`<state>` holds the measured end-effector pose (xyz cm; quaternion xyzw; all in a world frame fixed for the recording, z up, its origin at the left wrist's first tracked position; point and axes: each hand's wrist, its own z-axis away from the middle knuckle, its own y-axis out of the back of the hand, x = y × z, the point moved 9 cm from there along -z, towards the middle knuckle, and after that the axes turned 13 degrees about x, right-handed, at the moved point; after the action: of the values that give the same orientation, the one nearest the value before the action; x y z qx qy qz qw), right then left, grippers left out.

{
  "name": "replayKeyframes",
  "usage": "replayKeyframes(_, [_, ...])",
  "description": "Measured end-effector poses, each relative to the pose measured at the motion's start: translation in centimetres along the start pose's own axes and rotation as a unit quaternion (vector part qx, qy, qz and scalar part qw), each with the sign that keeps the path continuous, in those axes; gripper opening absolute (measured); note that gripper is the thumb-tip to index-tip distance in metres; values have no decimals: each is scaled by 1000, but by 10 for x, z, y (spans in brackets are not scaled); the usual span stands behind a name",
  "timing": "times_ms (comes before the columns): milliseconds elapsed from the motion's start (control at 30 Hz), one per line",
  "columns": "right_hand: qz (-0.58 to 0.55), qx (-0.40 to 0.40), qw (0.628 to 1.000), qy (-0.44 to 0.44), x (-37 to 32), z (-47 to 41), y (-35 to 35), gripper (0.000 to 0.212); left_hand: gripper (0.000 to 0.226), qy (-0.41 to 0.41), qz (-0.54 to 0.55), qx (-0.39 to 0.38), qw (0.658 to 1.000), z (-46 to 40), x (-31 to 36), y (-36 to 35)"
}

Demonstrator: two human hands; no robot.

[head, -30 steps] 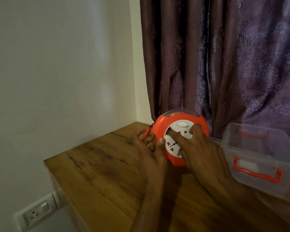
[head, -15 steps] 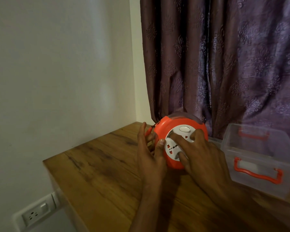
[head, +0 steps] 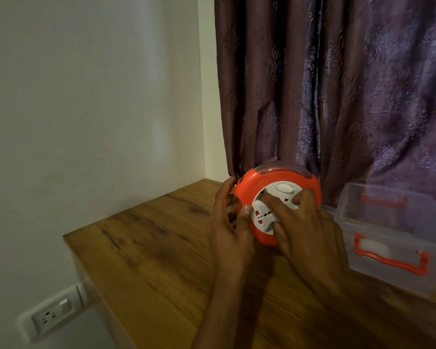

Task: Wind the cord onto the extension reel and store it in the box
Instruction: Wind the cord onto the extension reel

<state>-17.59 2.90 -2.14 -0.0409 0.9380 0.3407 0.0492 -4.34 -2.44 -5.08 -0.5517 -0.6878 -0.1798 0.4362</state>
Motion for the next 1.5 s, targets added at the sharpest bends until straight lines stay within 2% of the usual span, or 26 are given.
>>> replayKeyframes(200, [9,-20,1000,-1,-6,1,-2,56,45,10,45,2,999,-1,1,2])
replayKeyframes(333, [-9,-45,999,-6,-4,2,-5,59,55,32,70,-9,997,0,0,0])
replayKeyframes(467, [-38,-41,997,-50,2,-2,0,93,59,57,78,-36,995,1,-5,-7])
replayKeyframes(500, [-40,-39,997,-50,2,-2,1,90,58,58,73,-38,995,1,-7,-8])
replayKeyframes(567, [-22,-11,1000,-5,-3,-2,5,61,56,55,61,-35,996,0,-9,-7])
replayKeyframes(600, [-11,12,1000,10,-4,-2,8,58,55,52,59,-30,996,0,-9,-5])
replayKeyframes(700, [-5,47,999,9,0,-1,9,61,55,31,70,-17,997,-1,-4,-1])
replayKeyframes(833, [-22,45,999,-2,3,-2,0,62,57,20,92,-4,996,-3,-3,2])
replayKeyframes(1000, [-64,55,995,-44,10,-1,-6,60,62,31,99,8,995,-2,-3,1])
replayKeyframes(1167, [-115,41,988,-91,18,2,-20,60,78,56,109,23,992,-3,-7,1])
replayKeyframes(1500, [-180,58,975,-117,22,6,-27,60,86,109,89,15,990,-3,-22,-2])
